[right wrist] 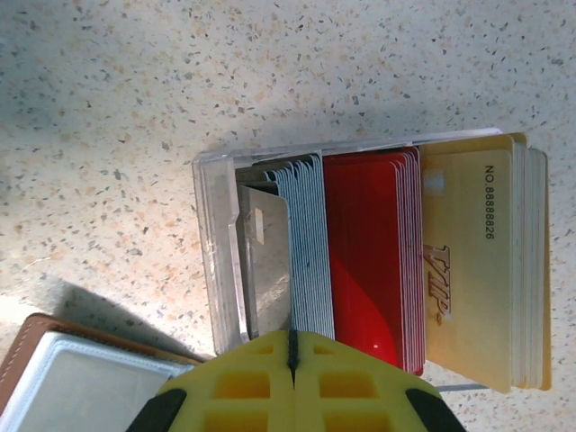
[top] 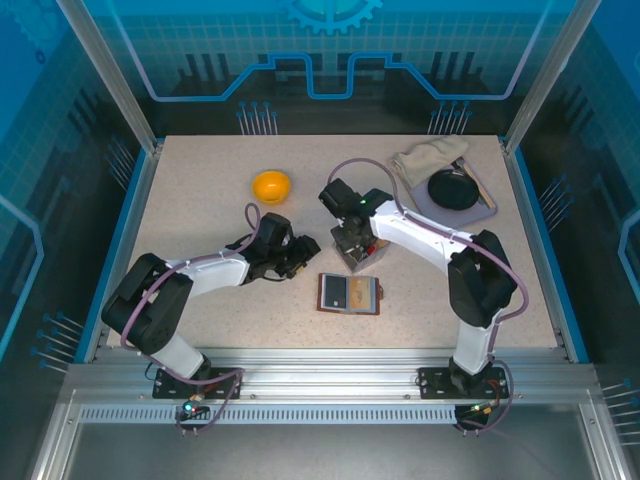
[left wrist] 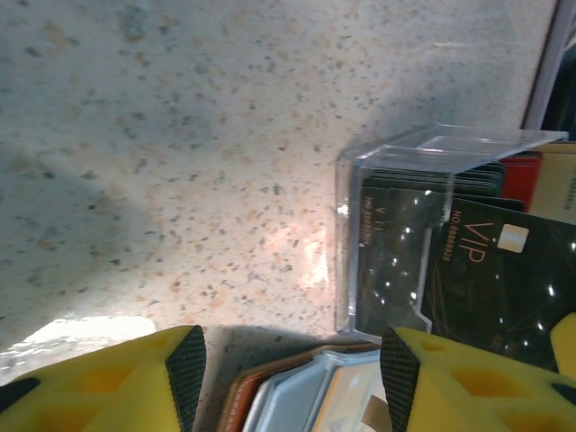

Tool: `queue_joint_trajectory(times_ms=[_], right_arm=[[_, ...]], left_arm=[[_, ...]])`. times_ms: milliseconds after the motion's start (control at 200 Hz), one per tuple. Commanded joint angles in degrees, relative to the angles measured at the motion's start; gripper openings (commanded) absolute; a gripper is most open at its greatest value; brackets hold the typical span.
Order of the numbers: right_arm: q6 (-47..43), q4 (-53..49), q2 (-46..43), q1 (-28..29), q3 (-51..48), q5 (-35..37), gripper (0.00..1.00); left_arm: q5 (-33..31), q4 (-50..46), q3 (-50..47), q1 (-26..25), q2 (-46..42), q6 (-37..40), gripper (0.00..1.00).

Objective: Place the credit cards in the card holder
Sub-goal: Pick up the credit card from the storage box.

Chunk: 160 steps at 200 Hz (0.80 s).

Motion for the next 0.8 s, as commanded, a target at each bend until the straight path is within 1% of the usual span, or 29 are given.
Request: queue_joint_trajectory(times_ms=[0,165,305,410,525,630,795], right_arm=[[1.51,1.41,-4.77,-1.87,-1.06,-6.45,0.00],[3.00,3.06,-8.03,-4.08,-3.17,-11.17,0.00],[4.83,5.62,-11.10,-6.82,-6.04,-17.14,0.00],[7.09,8.32,-13.87,-9.61,-8.35,-23.72,0.00],[9.66,11.31,-16.94,-12.72,-10.72,-30.86,0.00],[11.87,13.64,-18.97,-15.41,-12.16,-37.16,0.00],[15.06,16.99,-21.22,-18.68,-13.70,-44.12,0.00]], left_arm=[[3.22,5.69,-1.27,0.45,-2.12,0.47,0.58],[5.19,10.71,-1.67,0.76,-2.08,-0.01,0.62],[8.43,19.01,-2.71,1.88,-0.53,-2.23,0.65],[11.56,25.88,-2.53,2.53,1.43,-3.90,0.67],[15.15,31.32,-1.11,2.90,4.56,-5.42,0.69],[17.20,35.60,0.04,2.98,7.12,-7.44,0.70],[19.53,40.82,1.39,2.89,7.96,-9.00,0.71]])
